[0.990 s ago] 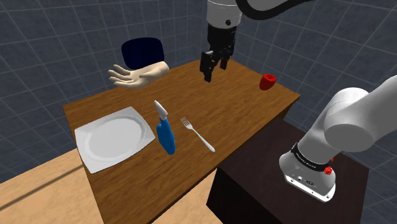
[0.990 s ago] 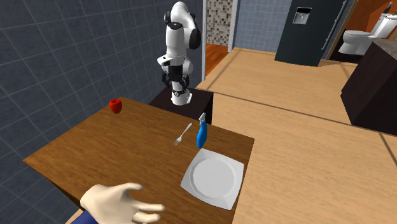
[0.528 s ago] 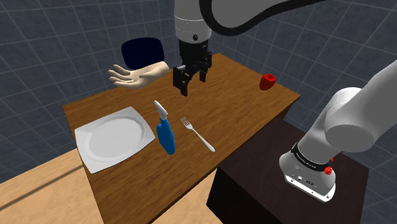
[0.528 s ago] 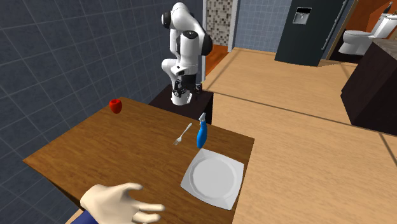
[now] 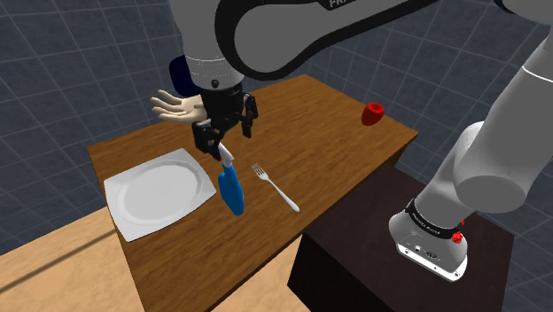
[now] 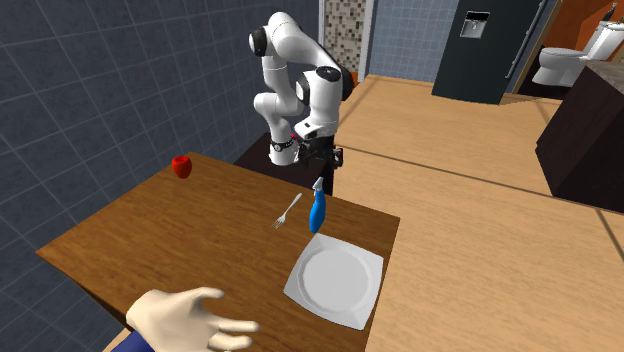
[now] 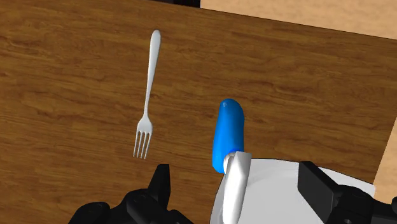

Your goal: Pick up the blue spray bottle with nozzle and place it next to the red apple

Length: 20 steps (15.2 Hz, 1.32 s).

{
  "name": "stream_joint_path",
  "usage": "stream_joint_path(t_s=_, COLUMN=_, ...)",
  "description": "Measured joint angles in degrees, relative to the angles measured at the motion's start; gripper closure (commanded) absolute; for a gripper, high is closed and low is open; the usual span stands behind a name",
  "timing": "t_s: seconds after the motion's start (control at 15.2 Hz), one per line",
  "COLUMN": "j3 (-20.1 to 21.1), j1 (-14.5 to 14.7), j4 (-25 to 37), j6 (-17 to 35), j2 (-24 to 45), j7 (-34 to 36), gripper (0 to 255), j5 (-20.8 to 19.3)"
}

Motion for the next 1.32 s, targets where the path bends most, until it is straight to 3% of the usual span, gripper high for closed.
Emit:
stream_joint_path(t_s=0.53, j3=0.10, j1=0.58, j4=-2.09, j6=4.82, j2=3.51, j7=1.87, gripper=0, j5=-1.93)
stream_joint_path(t_s=0.92, j3=0.08, j1=0.59, j4=-2.75, j6=5.61, j2=3.65, j7=1.98, gripper=0, j5=-2.05)
stream_joint_path(t_s=0.99, j3=0.08, j1=0.59, j4=-2.76, j6=5.62, j2=3.65, j7=1.98, gripper=255, j5=-2.05)
stream_joint_path(t_s=1.32, j3=0.08, j1=0.59, j4=-2.76, j6=5.64, j2=3.64, j7=1.99, gripper=255, j5=-2.05)
